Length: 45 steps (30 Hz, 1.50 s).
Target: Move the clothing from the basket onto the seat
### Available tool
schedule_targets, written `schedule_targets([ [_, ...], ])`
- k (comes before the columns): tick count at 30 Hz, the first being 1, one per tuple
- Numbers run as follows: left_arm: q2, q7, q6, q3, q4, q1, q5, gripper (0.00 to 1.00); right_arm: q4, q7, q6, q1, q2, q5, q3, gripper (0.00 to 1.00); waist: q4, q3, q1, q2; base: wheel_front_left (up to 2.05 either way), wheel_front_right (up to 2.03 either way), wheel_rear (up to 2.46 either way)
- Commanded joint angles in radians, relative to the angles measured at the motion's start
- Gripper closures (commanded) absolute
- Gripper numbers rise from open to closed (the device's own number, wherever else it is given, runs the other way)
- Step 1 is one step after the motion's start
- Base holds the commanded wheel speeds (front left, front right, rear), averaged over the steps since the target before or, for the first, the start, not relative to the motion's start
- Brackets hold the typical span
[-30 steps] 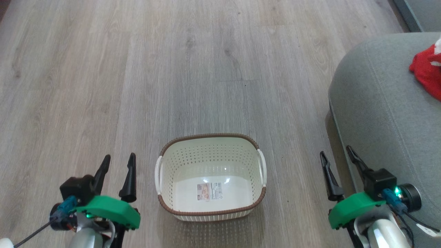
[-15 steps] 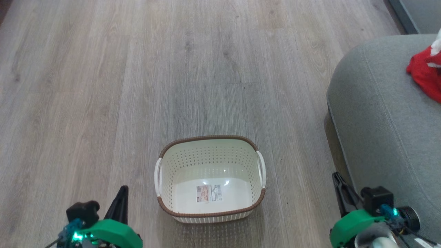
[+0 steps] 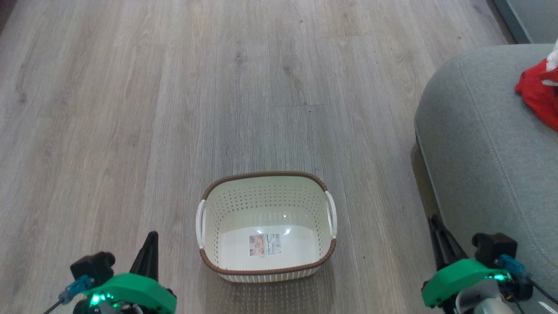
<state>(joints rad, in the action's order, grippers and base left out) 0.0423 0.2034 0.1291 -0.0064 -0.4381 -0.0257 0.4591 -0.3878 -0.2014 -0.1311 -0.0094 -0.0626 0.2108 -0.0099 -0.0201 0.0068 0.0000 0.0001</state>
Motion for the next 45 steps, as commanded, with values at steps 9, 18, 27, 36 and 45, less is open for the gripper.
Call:
schedule_targets([
  [9, 0.004, -0.028, 0.0, 0.022, 0.049, -0.051, 0.112, 1.0, 0.047, 0.027, 0.0, -0.047, 0.003, 0.137, -0.013, 1.0, 0.002, 0.0, 0.0, -0.0001, 0.0, 0.0, 0.0],
  [18, 0.005, -0.058, 0.0, 0.032, 0.064, -0.054, 0.218, 1.0, 0.057, 0.056, 0.0, -0.052, 0.004, 0.266, -0.022, 1.0, 0.004, -0.001, 0.0, -0.0001, 0.0, 0.0, 0.0],
  [27, 0.005, -0.081, 0.001, 0.04, 0.076, -0.056, 0.303, 1.0, 0.065, 0.08, 0.0, -0.056, 0.004, 0.369, -0.03, 1.0, 0.005, -0.001, 0.0, -0.0001, 0.0, 0.0, 0.0],
  [36, 0.005, -0.108, 0.001, 0.049, 0.089, -0.059, 0.398, 1.0, 0.074, 0.106, 0.0, -0.061, 0.005, 0.485, -0.038, 1.0, 0.007, -0.001, 0.0, -0.0001, 0.0, 0.0, 0.0],
  [45, 0.006, -0.134, 0.001, 0.058, 0.102, -0.062, 0.493, 1.0, 0.082, 0.133, 0.0, -0.066, 0.006, 0.6, -0.047, 1.0, 0.009, -0.002, 0.0, -0.0001, 0.0, 0.0, 0.0],
])
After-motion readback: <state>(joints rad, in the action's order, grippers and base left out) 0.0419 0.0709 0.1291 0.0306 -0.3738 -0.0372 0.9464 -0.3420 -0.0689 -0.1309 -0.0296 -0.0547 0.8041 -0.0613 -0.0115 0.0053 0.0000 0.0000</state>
